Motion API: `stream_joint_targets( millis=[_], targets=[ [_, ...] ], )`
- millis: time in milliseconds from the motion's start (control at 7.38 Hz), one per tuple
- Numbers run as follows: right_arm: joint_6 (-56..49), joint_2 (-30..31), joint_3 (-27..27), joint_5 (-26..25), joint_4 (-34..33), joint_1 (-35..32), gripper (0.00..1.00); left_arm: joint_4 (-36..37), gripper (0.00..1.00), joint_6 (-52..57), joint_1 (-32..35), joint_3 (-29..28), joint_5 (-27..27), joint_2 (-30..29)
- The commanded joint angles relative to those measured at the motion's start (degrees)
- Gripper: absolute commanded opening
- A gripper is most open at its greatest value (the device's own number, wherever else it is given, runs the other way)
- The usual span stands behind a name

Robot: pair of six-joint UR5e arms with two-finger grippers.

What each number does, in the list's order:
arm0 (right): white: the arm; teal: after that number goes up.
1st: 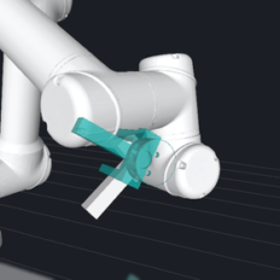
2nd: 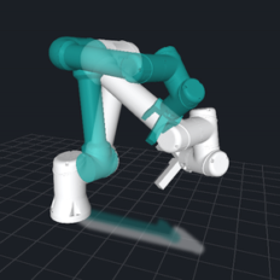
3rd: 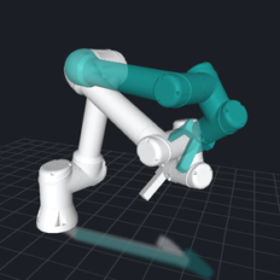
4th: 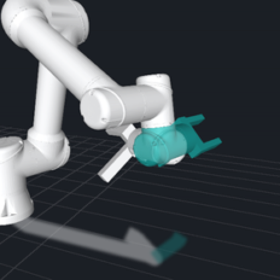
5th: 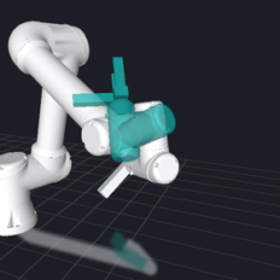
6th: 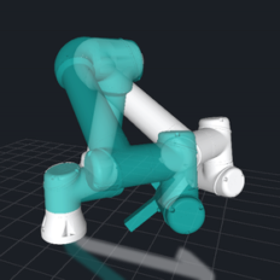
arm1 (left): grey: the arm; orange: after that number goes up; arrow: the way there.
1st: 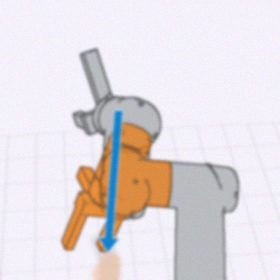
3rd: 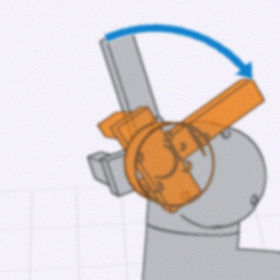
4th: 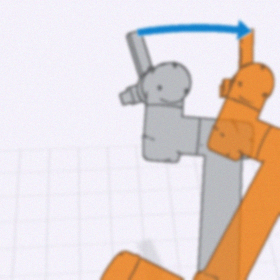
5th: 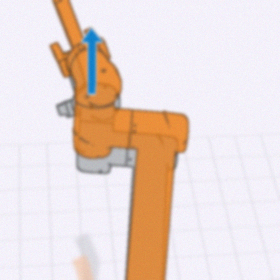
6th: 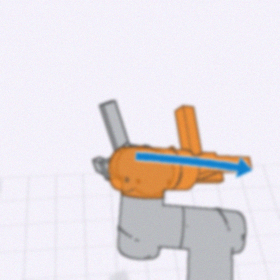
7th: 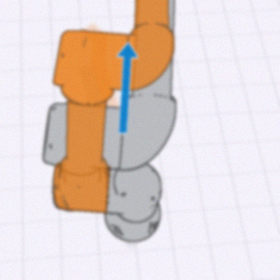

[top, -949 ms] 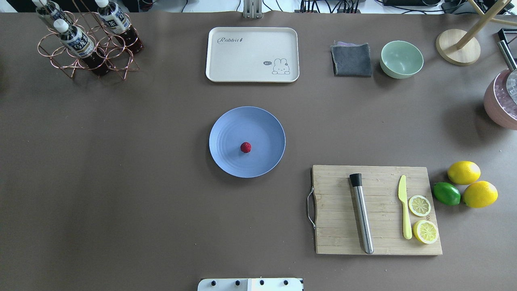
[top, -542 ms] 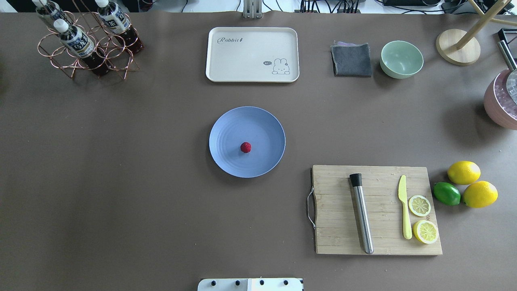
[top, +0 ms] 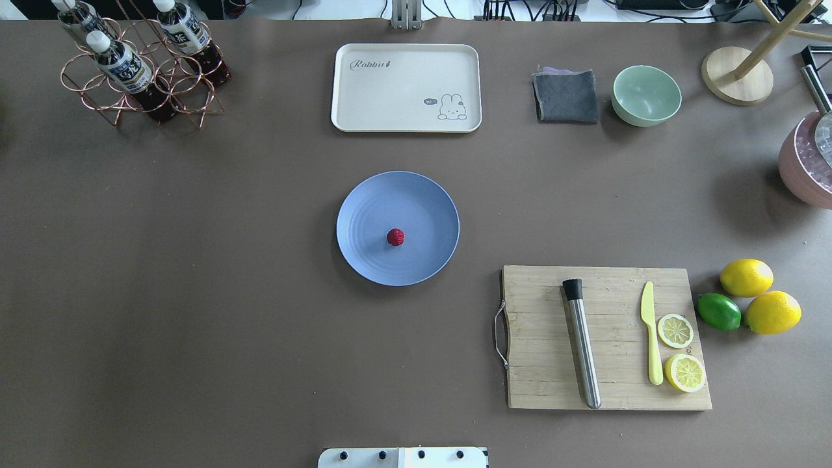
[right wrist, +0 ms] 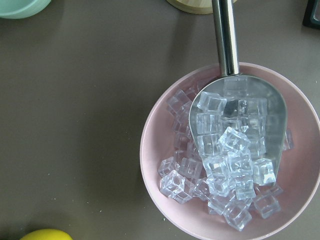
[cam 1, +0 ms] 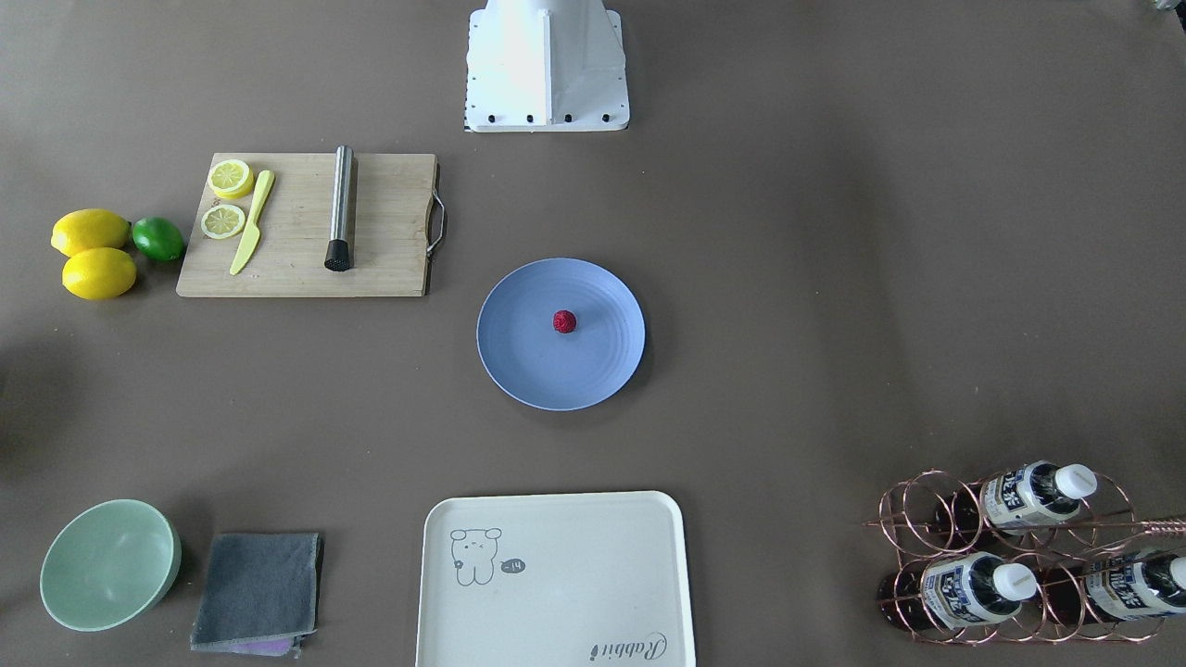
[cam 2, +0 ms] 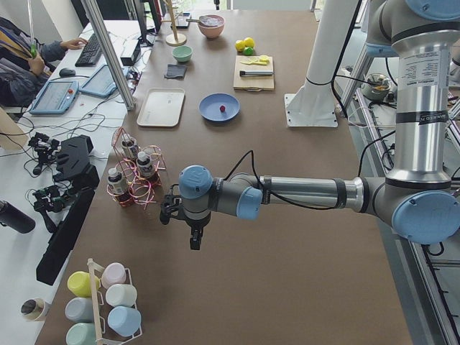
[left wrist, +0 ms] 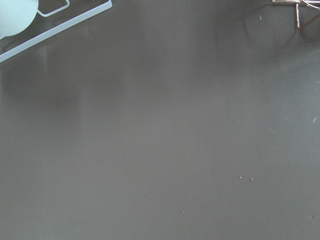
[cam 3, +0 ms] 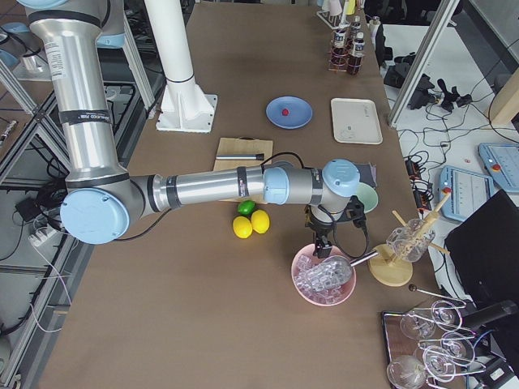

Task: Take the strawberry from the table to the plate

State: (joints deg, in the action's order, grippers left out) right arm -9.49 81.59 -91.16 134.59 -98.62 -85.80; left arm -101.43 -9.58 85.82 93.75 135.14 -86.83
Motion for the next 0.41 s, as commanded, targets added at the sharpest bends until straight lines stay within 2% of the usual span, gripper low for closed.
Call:
stream_joint_targets(
  millis=[0, 271],
  targets=[
    [0.1, 0.0, 0.0, 0.1, 0.0, 0.1, 1.0, 0.0, 0.97, 0.0, 0.0, 0.0, 0.0, -0.1],
    [0.1, 0.0, -0.1, 0.2, 0.0, 0.2, 1.0, 0.1, 0.97, 0.0, 0.0, -0.1, 0.0, -0.3]
  ],
)
